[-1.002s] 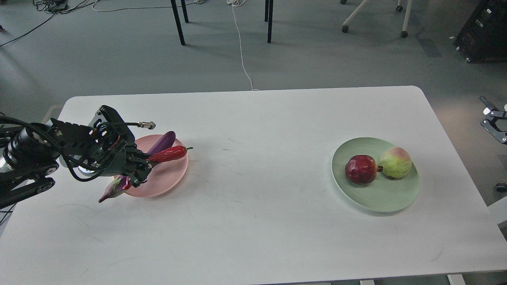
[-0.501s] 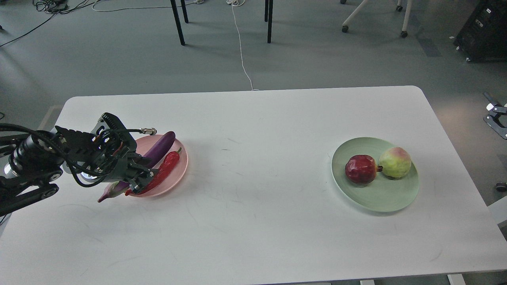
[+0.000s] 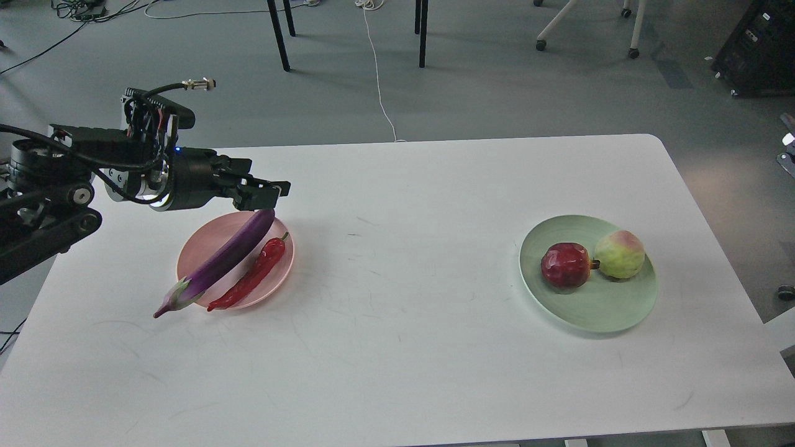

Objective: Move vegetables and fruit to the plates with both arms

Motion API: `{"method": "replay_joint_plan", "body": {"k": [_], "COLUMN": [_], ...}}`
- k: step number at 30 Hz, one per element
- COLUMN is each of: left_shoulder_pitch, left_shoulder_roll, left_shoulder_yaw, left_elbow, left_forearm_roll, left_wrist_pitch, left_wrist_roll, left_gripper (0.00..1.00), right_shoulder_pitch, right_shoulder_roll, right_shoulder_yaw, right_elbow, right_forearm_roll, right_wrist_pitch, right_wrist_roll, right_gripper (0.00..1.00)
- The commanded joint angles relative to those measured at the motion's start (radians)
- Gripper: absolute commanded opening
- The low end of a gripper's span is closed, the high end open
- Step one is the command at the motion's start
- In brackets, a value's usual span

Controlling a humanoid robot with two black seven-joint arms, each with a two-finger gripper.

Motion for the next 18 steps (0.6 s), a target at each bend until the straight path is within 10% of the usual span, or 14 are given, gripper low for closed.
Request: {"method": "replay_joint_plan", "body": {"k": [1, 18], "left_shoulder_pitch": [-0.002, 0.059], "left_shoulder_roll": [-0.052, -0.308], "left_shoulder_yaw": [-0.084, -0.260], "left_elbow": [0.097, 0.513], "left_forearm_roll": [-0.248, -1.441], "left_wrist_pitch": [-0.008, 0.005], "left_wrist_roll": [-0.002, -0.021], "left_gripper": [0.98, 0.98], "right_shoulder_pitch": [0.025, 0.264], "right_shoulder_roll": [0.015, 0.525], "right_shoulder_yaw": [0.001, 0.036], "right_elbow": [-0.040, -0.511], "right_forearm_roll": [0.003, 0.006], "right_wrist_pitch": [0.000, 0.000], "right_wrist_roll": [0.000, 0.000], "right_gripper": [0.99, 0.99]}}
